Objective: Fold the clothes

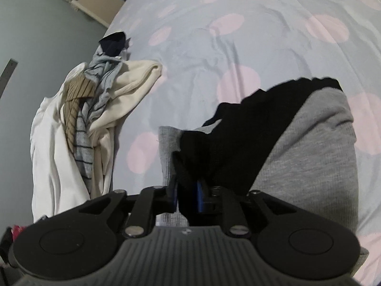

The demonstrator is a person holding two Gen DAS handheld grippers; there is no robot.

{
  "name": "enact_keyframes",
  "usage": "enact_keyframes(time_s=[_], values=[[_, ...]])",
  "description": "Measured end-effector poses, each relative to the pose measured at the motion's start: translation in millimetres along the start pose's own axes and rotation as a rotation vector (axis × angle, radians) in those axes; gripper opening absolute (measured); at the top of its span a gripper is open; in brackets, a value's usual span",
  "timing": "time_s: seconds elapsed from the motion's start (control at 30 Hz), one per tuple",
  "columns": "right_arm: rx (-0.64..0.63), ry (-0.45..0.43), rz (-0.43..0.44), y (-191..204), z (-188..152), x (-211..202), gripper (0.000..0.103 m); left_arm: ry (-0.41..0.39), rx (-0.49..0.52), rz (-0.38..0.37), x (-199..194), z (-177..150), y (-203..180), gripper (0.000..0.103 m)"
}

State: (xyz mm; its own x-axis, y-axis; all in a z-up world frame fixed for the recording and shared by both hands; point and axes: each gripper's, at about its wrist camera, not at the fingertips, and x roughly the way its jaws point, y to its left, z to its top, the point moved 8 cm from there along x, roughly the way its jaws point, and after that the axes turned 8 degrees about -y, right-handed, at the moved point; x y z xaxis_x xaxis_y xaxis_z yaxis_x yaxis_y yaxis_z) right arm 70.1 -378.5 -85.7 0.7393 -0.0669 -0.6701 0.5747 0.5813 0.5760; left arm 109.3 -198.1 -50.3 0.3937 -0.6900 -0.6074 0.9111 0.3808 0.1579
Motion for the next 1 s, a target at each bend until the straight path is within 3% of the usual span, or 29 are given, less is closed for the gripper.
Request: enact_keyframes(time_s=[0.03, 0.1, 0.17, 0.23, 0.53, 0.77, 0.87, 0.9, 0.93, 1.0], values=[[-0.007, 0.003, -0.003, 1, -1, 3, 0.036, -0.001, -0.005, -0.007, 0, 1, -1, 0.04], [-0.02, 0.008, -0.009, 4, -3, 9, 0.046, -0.002, -0.014, -0.021, 0, 3, -5, 0.04], [-0.034, 0.013, -0.015, 7, -5, 15, 0.048, -0.005, -0.025, -0.043, -2, 6, -10, 0.04], [-0.063, -0.027, -0.018, 8, 4, -5, 0.054, -0.011, -0.025, -0.058, -5, 8, -16, 0.04], [-0.046, -0.073, -0.123, -49, 0, -68, 0.06, 0.028, -0.03, -0.083, -17, 2, -43, 0.041], [-0.041, -0.067, -0.144, -68, -33, -69, 0.064, 0.046, 0.008, -0.107, -28, -10, -65, 0.042], [-0.039, -0.065, -0.154, -76, -47, -69, 0.043, 0.046, 0.007, -0.107, -31, -12, -65, 0.042], [-0.038, -0.064, -0.157, -79, -52, -70, 0.028, 0.047, 0.003, -0.104, -31, -13, -64, 0.042], [-0.037, -0.063, -0.16, -82, -56, -70, 0.02, 0.048, -0.001, -0.1, -31, -13, -62, 0.042], [-0.065, -0.074, -0.152, -77, -63, -71, 0.013, 0.052, -0.015, -0.088, -32, -14, -57, 0.042]])
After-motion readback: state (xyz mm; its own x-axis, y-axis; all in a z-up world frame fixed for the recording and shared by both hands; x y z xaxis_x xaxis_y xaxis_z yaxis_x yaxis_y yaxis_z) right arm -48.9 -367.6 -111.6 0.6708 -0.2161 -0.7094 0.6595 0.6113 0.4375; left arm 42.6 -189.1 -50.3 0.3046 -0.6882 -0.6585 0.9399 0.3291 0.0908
